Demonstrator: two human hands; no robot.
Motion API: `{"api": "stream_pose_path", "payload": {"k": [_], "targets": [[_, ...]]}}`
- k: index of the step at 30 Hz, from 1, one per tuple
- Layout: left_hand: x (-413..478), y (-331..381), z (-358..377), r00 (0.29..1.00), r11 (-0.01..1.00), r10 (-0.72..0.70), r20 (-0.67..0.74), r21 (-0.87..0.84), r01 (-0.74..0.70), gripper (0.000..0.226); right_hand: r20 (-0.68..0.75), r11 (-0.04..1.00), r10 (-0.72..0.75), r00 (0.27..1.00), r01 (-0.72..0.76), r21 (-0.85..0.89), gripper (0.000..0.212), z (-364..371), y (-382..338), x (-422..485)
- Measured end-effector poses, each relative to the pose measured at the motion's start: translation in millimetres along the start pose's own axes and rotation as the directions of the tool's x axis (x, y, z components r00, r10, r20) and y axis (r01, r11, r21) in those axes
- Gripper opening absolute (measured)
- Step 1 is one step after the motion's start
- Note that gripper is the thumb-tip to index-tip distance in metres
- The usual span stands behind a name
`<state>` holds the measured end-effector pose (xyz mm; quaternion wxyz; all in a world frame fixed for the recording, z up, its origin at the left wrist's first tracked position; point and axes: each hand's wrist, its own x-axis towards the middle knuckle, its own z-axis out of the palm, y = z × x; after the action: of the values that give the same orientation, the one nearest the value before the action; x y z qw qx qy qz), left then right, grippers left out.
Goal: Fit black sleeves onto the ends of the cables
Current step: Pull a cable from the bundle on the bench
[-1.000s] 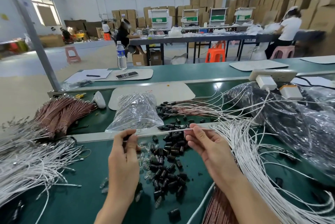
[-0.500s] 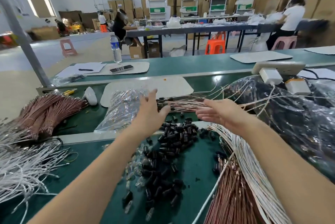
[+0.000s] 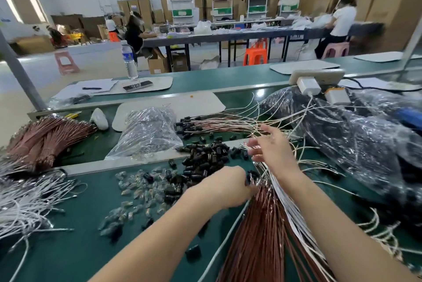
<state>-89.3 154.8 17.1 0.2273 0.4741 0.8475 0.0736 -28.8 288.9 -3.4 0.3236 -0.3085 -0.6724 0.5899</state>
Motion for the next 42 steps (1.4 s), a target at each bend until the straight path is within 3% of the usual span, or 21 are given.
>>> {"api": "stream_pose_path", "payload": {"k": [7,14,21,24,28,30,33,37,39,42], "targets": [[2.4,21.9,25.9,0.972,0.999,-0.03,-0.234,0.026,0.037,0.028,-0.069,0.985,-0.115,0.991,0.105,-0.141,0.037,6.3,15.2,-28.8],[7.9,32.0,27.3,0.965,0.998,-0.055,-0.256,-0.018,0.052,0.022,-0.203,0.963,-0.19,0.96,0.142,-0.231,0.036,3.2,16.5,-31.1],[14.7,21.6,34.3,0.969,0.9,-0.107,-0.222,-0.436,0.0,0.005,-0.221,0.964,-0.2,0.955,0.151,-0.22,0.032,-0.5,19.6,-28.0],[15.8,14.2,30.4,0.948,0.745,-0.146,-0.284,-0.662,-0.084,0.015,-0.237,0.962,-0.223,0.946,0.174,-0.212,0.032,2.1,18.0,-32.4],[8.3,-5.7,3.9,0.893,0.368,-0.275,-0.356,-0.897,-0.244,0.024,-0.189,0.935,-0.339,0.922,0.309,-0.172,0.028,12.9,10.7,-47.8],[-3.6,-19.0,-14.5,0.857,0.189,-0.335,-0.391,-0.919,-0.345,0.016,-0.021,0.926,-0.338,0.941,0.329,-0.184,0.024,22.7,6.6,-57.0],[-22.3,-40.0,-42.2,0.773,0.026,-0.447,-0.451,-0.87,-0.492,0.014,0.216,0.894,-0.302,0.929,0.354,-0.274,0.04,39.9,1.4,-67.6],[-55.5,-77.1,-63.6,0.704,-0.211,-0.543,-0.458,-0.737,-0.642,0.013,0.276,0.88,-0.356,0.893,0.42,-0.221,0.026,63.2,-3.3,-73.7],[-70.9,-95.0,-57.7,0.709,-0.222,-0.529,-0.466,-0.73,-0.646,0.016,0.271,0.866,-0.388,0.881,0.449,-0.219,0.024,72.4,-4.1,-74.4],[-83.7,-112.2,-22.9,0.706,0.033,-0.494,-0.508,-0.822,-0.568,0.026,0.334,0.79,-0.421,0.844,0.521,-0.322,0.026,83.6,-3.4,-76.1]]}}
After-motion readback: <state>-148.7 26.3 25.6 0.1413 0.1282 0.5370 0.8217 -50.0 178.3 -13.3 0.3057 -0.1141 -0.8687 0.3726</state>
